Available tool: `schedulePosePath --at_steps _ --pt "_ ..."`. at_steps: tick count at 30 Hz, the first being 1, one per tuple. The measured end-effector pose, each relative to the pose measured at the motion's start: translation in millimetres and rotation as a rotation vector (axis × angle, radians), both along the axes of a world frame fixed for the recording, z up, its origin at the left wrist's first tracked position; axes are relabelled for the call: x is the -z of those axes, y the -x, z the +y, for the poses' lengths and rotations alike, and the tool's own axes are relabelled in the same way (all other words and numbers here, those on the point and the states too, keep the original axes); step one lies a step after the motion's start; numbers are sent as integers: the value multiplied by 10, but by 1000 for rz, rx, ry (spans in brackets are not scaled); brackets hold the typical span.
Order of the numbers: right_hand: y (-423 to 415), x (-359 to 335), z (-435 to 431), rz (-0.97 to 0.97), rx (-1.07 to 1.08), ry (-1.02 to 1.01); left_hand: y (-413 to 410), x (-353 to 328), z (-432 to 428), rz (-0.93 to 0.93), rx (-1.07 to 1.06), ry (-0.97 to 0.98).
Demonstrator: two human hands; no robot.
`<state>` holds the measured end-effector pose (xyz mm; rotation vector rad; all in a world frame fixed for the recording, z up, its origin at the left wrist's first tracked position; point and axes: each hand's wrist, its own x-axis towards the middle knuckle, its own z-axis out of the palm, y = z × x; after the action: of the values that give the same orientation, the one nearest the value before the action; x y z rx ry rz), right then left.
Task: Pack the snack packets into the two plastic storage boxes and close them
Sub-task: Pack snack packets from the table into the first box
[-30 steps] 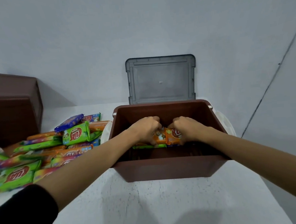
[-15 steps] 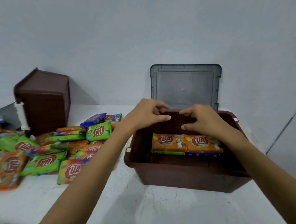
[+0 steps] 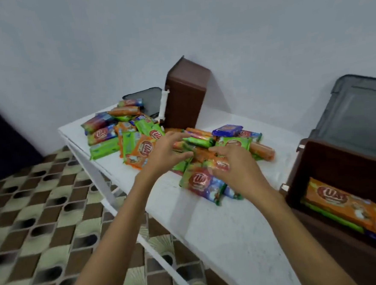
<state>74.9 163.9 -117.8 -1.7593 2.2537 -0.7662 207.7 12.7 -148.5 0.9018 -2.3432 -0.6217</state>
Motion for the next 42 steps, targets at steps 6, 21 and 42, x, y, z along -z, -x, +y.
schedulePosePath --at_steps 6,21,42 --pt "-304 531 -311 113 -68 -164 -312 374 -414 -56 4 -104" --pt "-365 698 -433 330 -37 -192 -146 366 -777 -266 62 242" --pt "-342 666 -396 420 -83 -245 -199 322 -853 -476 76 -451"
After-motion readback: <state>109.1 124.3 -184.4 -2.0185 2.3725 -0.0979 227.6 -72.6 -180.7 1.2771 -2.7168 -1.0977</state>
